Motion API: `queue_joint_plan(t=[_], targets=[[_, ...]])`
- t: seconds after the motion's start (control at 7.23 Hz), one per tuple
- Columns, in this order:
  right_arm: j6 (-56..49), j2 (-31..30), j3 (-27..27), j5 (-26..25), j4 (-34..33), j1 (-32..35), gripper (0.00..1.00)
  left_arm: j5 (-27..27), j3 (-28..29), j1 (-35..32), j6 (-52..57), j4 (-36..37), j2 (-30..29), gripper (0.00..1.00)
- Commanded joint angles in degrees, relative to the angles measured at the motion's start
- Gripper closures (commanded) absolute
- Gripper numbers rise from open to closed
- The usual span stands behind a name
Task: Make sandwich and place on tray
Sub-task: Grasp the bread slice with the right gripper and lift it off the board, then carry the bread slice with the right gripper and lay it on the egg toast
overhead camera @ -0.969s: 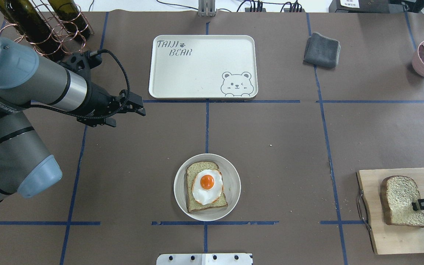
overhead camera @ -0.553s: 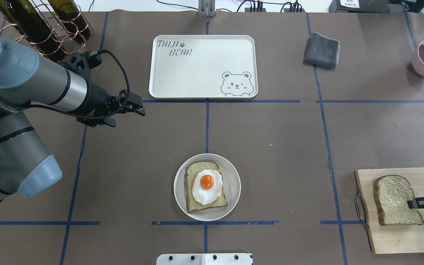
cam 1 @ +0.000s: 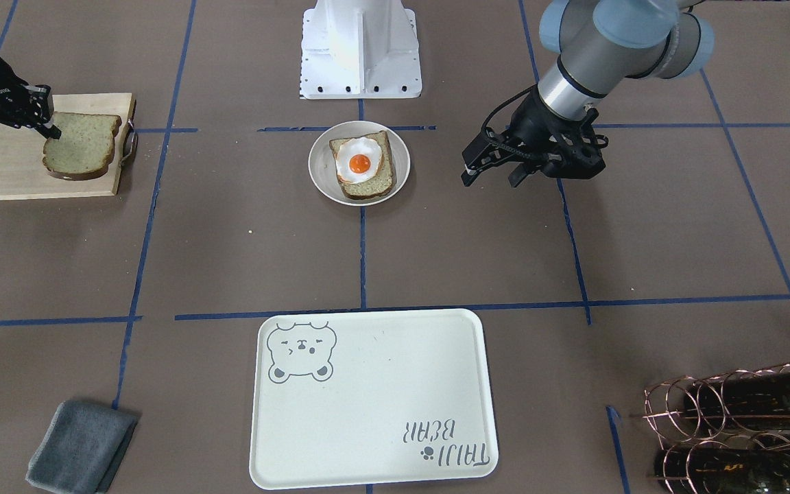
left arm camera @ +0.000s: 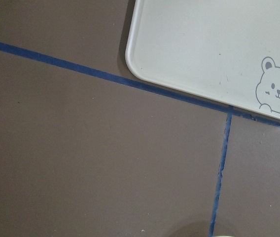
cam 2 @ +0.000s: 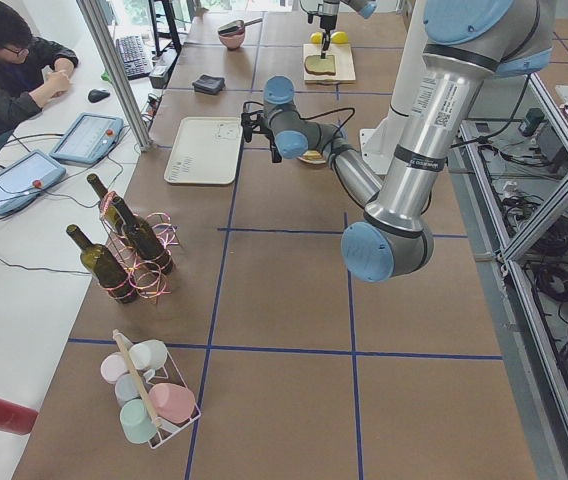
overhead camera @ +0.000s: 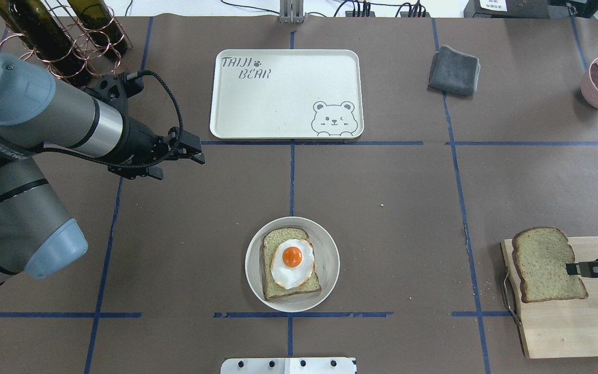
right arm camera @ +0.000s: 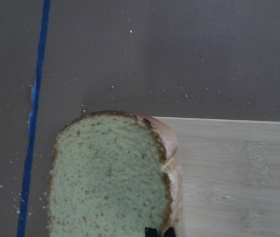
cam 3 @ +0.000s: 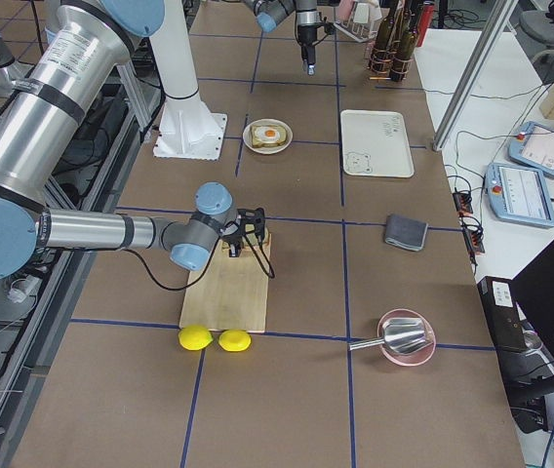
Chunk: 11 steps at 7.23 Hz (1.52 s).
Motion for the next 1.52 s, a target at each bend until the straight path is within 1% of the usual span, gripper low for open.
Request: queue_joint_plan(t=[0.0,0.14,0.28,0.42,0.55,0.69,0.83,0.97,1.11,1.25,1.38], targets=[[3.21,4.21,0.87,6.35,2.63,5.44,1.0,-0.03,0.04,0.0,0.0,-0.07,0.15,0.0],[9.16,9.28,0.87,6.64,2.64,5.46,1.0,-0.03,0.04,-0.09,0.09,-0.07,0.24,0.0],[12.61,15.16,0.52,7.34,1.68,5.29,1.0,-0.03,0.12,0.0,0.18,-0.24,0.41,0.0],[17.78,21.22,0.08,7.96,-0.59,5.11,1.0,-0.03,0.3,-0.09,0.18,-1.37,0.85,0.0],[19.75,27.29,0.25,7.7,-6.01,3.19,1.0,-0.03,0.82,-0.09,0.18,-2.43,0.85,0.0],[19.85,33.87,0.17,6.92,-13.54,0.65,1.0,-0.03,0.92,-0.09,0.01,-2.44,0.77,0.0],[19.85,38.73,0.43,4.82,-19.36,-2.33,1.0,-0.03,0.83,-0.09,-0.17,-2.44,0.76,0.0],[19.94,43.47,0.26,-1.12,-24.12,-9.93,1.0,-0.03,0.83,0.0,-0.17,-2.61,1.11,0.0],[19.85,48.39,-0.36,-8.14,-30.52,-16.71,1.0,-0.03,1.0,0.0,0.0,-3.48,1.55,0.0],[19.59,52.71,-1.32,-11.51,-37.28,-19.73,1.0,-0.11,1.18,-0.09,0.09,-4.19,1.64,0.0],[19.15,55.97,-4.46,-12.77,-39.35,-20.72,1.0,-0.12,1.53,-0.09,0.09,-4.2,1.56,0.0]])
